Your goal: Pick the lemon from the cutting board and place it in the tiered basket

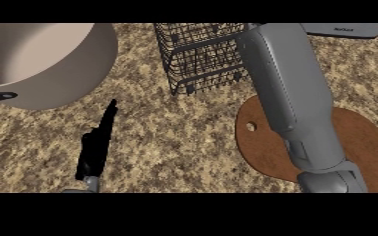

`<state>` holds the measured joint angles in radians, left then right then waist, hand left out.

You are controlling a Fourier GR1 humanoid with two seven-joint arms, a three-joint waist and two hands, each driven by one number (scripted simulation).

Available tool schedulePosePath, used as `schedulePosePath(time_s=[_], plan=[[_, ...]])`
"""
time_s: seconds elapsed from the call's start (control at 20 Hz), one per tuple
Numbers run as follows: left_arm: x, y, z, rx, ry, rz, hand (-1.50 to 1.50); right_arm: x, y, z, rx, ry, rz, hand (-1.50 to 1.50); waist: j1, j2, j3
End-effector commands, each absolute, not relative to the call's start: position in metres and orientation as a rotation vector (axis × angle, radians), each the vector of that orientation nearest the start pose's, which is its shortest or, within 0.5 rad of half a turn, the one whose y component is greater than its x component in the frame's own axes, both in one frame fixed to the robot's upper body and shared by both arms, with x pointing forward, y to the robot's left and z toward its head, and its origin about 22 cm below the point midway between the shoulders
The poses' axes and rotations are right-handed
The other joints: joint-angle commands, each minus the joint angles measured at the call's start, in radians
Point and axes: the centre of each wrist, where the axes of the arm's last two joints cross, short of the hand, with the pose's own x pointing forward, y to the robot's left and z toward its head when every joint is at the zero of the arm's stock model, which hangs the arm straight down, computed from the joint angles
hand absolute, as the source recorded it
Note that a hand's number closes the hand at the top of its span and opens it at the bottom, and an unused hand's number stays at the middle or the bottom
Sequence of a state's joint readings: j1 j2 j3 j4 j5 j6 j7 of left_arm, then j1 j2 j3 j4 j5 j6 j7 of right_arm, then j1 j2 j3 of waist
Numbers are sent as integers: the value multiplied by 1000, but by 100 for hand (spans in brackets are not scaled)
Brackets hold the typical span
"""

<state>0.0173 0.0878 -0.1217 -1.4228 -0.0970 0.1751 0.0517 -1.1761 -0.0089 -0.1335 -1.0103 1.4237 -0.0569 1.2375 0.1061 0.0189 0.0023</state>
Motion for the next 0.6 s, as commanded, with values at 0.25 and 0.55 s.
schedulePosePath(time_s=[0.25, 0.55], plan=[[234, 212, -42, 166, -1343, -131, 0, 420, -96, 249, -1153, -1112, -381, -150, 14, 10, -2], [225, 222, -49, 196, -1339, -109, 0, 414, -99, 247, -1147, -1320, -562, -150, -7, -3, -4]])
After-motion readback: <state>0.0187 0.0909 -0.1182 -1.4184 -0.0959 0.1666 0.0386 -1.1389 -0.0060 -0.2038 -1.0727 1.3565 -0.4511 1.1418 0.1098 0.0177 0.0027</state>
